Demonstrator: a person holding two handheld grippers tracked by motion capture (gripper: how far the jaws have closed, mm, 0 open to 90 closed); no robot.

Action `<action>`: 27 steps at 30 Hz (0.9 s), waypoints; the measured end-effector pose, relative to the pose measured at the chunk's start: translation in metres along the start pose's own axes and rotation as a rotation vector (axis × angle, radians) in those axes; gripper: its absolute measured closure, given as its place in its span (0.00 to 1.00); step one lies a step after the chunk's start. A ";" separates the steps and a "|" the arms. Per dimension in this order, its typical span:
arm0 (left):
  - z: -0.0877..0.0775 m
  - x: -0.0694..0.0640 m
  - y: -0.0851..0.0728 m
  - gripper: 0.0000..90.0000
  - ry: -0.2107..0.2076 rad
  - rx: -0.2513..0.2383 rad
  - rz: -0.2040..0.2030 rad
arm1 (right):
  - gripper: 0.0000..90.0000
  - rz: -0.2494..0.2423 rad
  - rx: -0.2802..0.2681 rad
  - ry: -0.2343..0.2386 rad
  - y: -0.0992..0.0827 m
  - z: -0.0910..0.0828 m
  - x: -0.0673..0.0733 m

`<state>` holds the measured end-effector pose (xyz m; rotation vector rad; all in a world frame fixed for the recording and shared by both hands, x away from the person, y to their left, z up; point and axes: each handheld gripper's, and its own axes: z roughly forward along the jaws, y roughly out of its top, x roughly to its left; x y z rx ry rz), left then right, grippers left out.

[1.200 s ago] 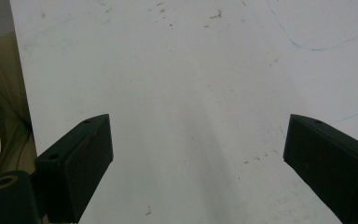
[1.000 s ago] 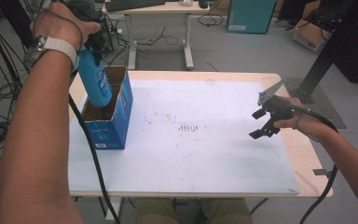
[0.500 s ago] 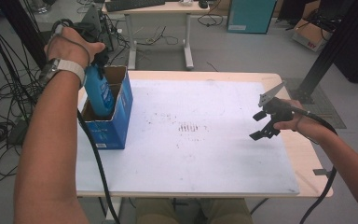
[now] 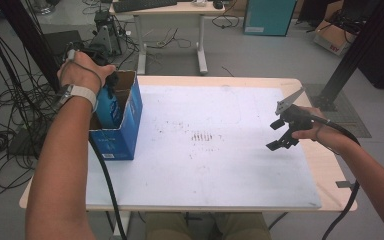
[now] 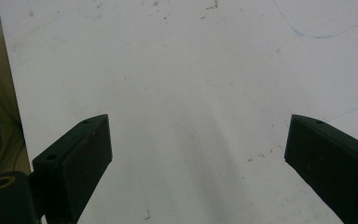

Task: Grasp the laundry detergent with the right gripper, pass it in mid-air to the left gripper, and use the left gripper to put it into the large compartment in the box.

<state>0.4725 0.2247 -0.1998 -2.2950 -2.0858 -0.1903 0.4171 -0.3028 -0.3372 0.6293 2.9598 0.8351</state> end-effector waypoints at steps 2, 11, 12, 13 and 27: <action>0.007 -0.001 -0.001 0.42 -0.004 -0.006 -0.006 | 0.08 0.001 0.004 -0.001 0.000 0.000 0.000; 0.031 -0.003 -0.003 0.42 -0.008 -0.010 -0.002 | 0.08 0.015 -0.002 0.002 -0.002 0.003 0.000; 0.033 -0.003 -0.004 0.42 -0.007 -0.008 -0.003 | 0.08 0.013 -0.002 0.004 -0.003 0.004 0.000; 0.035 -0.003 -0.004 0.42 -0.012 -0.004 -0.001 | 0.08 0.015 -0.002 0.003 -0.003 0.004 0.000; 0.064 -0.005 -0.009 0.42 -0.021 0.003 -0.001 | 0.08 0.024 0.000 -0.003 -0.008 0.004 -0.001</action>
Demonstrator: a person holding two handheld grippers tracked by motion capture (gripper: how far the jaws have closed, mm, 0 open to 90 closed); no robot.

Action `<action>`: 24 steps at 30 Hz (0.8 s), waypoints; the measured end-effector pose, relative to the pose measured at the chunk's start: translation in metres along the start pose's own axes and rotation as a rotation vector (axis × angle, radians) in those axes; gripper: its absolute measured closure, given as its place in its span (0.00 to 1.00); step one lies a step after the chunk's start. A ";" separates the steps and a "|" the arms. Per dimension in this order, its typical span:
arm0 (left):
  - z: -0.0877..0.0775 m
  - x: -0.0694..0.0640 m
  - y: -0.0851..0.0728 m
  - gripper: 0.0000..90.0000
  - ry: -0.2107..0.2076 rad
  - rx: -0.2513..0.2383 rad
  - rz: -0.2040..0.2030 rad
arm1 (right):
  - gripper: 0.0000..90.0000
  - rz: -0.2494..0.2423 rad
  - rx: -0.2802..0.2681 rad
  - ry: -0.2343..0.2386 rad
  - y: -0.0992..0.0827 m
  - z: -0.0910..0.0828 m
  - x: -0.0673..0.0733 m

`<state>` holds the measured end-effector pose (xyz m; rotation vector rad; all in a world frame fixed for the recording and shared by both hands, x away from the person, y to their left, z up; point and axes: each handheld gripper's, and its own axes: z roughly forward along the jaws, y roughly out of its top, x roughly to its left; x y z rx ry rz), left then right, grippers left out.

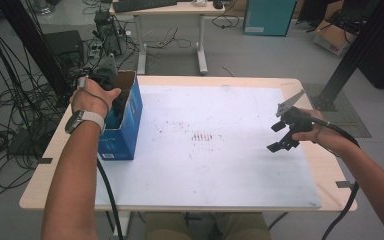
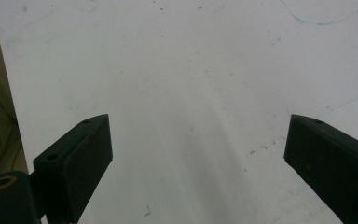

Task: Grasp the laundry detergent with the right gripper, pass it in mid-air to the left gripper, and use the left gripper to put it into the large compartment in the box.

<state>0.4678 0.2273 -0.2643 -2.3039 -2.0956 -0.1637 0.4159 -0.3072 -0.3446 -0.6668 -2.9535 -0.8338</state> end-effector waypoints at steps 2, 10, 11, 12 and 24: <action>0.002 -0.001 0.000 0.42 0.001 -0.002 0.003 | 0.08 0.004 0.001 -0.002 -0.001 -0.001 0.000; 0.004 -0.002 0.000 0.42 0.005 -0.011 0.006 | 0.08 0.009 0.002 0.000 -0.001 -0.001 0.001; 0.004 -0.002 0.000 0.42 0.005 -0.011 0.006 | 0.08 0.005 0.004 0.001 -0.002 -0.001 0.000; 0.004 -0.002 0.000 0.42 0.005 -0.013 0.006 | 0.08 0.005 0.004 0.001 -0.002 0.000 0.000; 0.004 -0.001 -0.001 0.42 0.002 -0.004 0.011 | 0.08 0.008 0.003 -0.005 -0.001 0.002 0.001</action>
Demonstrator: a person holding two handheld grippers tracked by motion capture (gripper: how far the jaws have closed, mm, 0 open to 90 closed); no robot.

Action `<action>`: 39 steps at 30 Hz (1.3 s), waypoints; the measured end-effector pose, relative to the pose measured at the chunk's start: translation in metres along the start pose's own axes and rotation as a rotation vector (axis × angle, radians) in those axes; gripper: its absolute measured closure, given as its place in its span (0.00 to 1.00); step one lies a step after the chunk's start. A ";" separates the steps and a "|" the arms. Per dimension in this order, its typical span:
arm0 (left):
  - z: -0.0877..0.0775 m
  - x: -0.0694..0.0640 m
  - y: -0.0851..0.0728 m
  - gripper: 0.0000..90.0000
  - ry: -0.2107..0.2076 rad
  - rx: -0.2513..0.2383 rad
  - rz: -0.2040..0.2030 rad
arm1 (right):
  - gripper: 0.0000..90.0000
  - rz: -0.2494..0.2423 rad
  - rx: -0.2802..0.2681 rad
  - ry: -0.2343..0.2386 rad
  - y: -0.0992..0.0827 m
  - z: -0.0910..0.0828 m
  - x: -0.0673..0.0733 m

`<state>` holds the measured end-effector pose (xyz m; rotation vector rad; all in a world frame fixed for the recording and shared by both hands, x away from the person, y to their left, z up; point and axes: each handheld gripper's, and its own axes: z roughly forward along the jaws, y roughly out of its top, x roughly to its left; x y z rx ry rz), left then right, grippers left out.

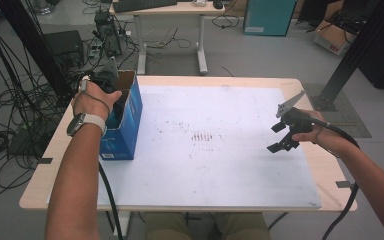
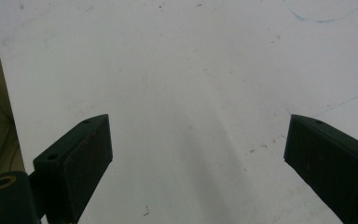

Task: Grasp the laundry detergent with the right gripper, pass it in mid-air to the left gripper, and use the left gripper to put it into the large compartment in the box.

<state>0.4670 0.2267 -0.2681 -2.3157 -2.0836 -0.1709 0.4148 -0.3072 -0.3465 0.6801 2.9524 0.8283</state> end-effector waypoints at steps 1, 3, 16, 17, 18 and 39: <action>0.000 0.000 0.000 0.42 -0.001 -0.001 0.000 | 0.08 -0.006 0.000 0.000 0.000 0.000 0.000; 0.000 0.000 0.000 0.42 0.000 -0.001 0.001 | 0.09 -0.006 0.005 0.000 0.001 0.000 0.000; 0.000 -0.001 0.000 0.42 0.005 0.004 0.004 | 0.09 -0.011 0.004 -0.004 0.001 -0.001 0.000; 0.000 -0.001 0.000 0.42 0.005 0.004 0.003 | 0.09 -0.009 0.003 -0.003 0.001 -0.001 0.000; 0.000 -0.001 0.000 0.42 0.005 0.004 0.003 | 0.09 -0.007 0.003 -0.002 0.001 -0.001 0.001; -0.001 -0.002 0.000 0.42 0.003 0.009 0.003 | 0.09 -0.007 -0.004 -0.009 0.000 -0.001 0.000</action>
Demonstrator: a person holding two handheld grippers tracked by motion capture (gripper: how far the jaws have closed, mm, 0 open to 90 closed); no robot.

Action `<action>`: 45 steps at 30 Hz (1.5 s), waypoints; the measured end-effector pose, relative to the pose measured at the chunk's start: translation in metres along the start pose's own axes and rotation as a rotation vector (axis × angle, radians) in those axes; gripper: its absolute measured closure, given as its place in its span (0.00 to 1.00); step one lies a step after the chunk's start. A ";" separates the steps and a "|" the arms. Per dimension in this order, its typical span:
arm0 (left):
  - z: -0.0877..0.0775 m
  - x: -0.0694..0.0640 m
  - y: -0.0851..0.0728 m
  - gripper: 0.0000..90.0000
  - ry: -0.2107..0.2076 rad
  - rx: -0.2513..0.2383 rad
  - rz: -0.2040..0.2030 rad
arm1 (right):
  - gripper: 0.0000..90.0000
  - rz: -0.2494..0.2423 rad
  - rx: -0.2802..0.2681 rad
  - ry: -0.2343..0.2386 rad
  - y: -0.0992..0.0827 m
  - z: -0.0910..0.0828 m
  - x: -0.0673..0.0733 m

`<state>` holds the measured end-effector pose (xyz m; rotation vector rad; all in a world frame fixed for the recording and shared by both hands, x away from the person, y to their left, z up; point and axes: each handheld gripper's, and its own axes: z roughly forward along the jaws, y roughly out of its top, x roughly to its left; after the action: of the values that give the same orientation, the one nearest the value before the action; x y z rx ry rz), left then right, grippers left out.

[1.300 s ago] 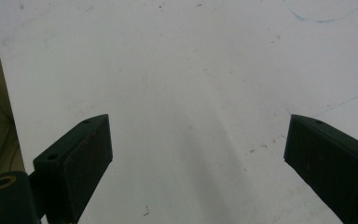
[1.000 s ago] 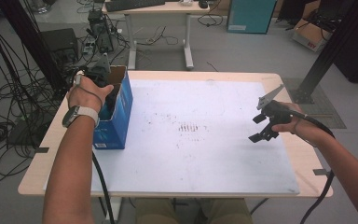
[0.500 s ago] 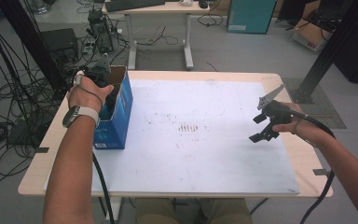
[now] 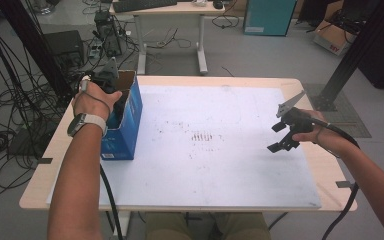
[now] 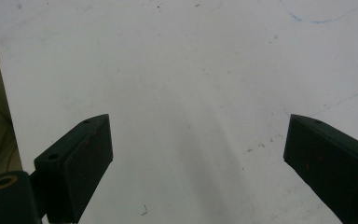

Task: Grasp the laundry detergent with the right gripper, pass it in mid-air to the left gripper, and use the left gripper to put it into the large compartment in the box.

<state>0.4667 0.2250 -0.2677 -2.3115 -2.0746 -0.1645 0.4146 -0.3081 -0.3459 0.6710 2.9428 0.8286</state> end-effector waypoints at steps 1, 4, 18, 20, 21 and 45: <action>0.000 0.000 0.000 0.42 0.000 0.000 0.000 | 0.09 0.004 0.004 0.000 0.000 0.000 0.000; 0.000 0.000 0.000 0.42 0.004 -0.002 -0.001 | 0.09 0.001 0.004 0.003 0.000 -0.001 0.000; 0.000 0.000 -0.001 0.42 0.005 -0.004 -0.003 | 0.09 -0.006 -0.002 0.002 -0.001 -0.001 0.000; 0.000 0.000 -0.001 0.42 0.006 -0.004 -0.002 | 0.09 -0.005 -0.001 0.001 -0.001 -0.001 0.000; 0.000 0.000 -0.001 0.42 0.001 0.000 -0.003 | 0.09 -0.004 -0.002 -0.001 -0.001 -0.001 0.000; 0.000 0.000 -0.001 0.42 0.006 -0.002 -0.003 | 0.09 -0.009 0.006 -0.001 -0.001 0.000 0.000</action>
<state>0.4652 0.2249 -0.2679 -2.3058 -2.0766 -0.1740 0.4145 -0.3091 -0.3460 0.6582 2.9466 0.8193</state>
